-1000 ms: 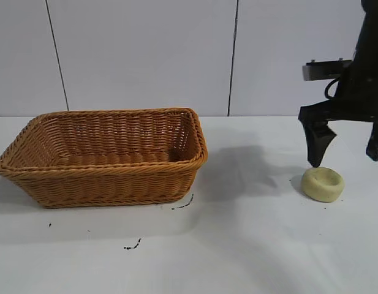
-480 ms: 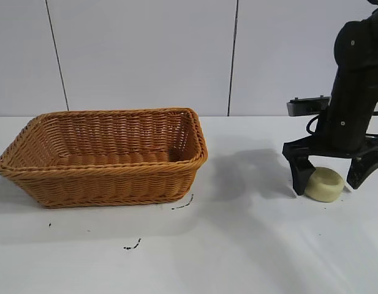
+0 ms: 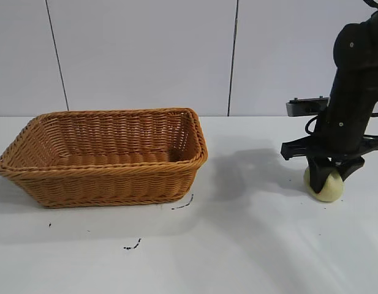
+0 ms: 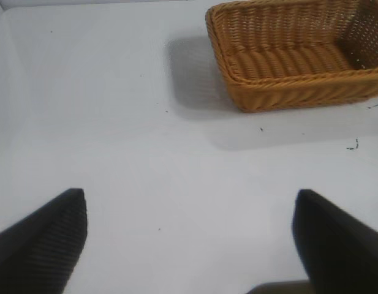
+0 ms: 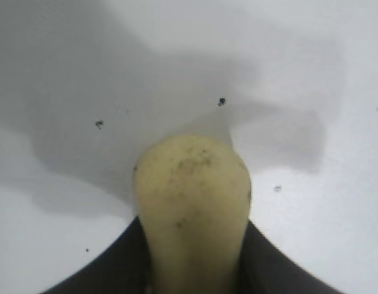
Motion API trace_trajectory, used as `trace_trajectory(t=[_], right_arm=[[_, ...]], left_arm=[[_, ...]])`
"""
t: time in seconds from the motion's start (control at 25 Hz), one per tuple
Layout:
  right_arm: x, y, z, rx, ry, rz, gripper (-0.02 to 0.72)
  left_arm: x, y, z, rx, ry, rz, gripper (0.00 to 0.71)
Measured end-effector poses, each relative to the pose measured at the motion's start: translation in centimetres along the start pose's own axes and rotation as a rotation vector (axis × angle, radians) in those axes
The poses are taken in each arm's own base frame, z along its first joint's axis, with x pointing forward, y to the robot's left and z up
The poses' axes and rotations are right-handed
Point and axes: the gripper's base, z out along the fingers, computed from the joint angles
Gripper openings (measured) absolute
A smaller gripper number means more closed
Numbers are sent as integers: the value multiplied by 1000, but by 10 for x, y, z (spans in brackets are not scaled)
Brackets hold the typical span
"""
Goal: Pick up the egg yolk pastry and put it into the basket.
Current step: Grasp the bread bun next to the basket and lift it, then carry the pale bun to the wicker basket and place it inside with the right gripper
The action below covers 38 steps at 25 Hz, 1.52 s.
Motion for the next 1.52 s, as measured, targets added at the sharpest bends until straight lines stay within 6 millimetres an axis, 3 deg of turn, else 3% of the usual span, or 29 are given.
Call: trace_trajectory(t=[0.16,0.4,0.56,0.68,0.76,0.92,1.24,1.4,1.52], right_arm=[[-2,-2,-47,4,-45,4,127],[-28,-5,-122,12,-160,11,127],[-40,-4,-147,0,-216,17,127],[-46,9,-160,-15,-251,-9,127],[-50,26,-164,-27,-265,-53,127],[-59,81,-166,-66,-288,-172,127],[-57,220,-152,-169,-341,-432,122],[-56,273,-121,-211,-368,-479,121],[-58,291,-81,-205,-370,-475,121]], left_arm=[[0,0,0,0,0,0,693],[0,0,0,0,0,0,693],[0,0,0,0,0,0,693],[0,0,0,0,0,0,693],[0,0,0,0,0,0,693],[0,0,0,0,0,0,693],[0,0,0,0,0,0,693],[0,0,0,0,0,0,693],[0,0,0,0,0,0,693]])
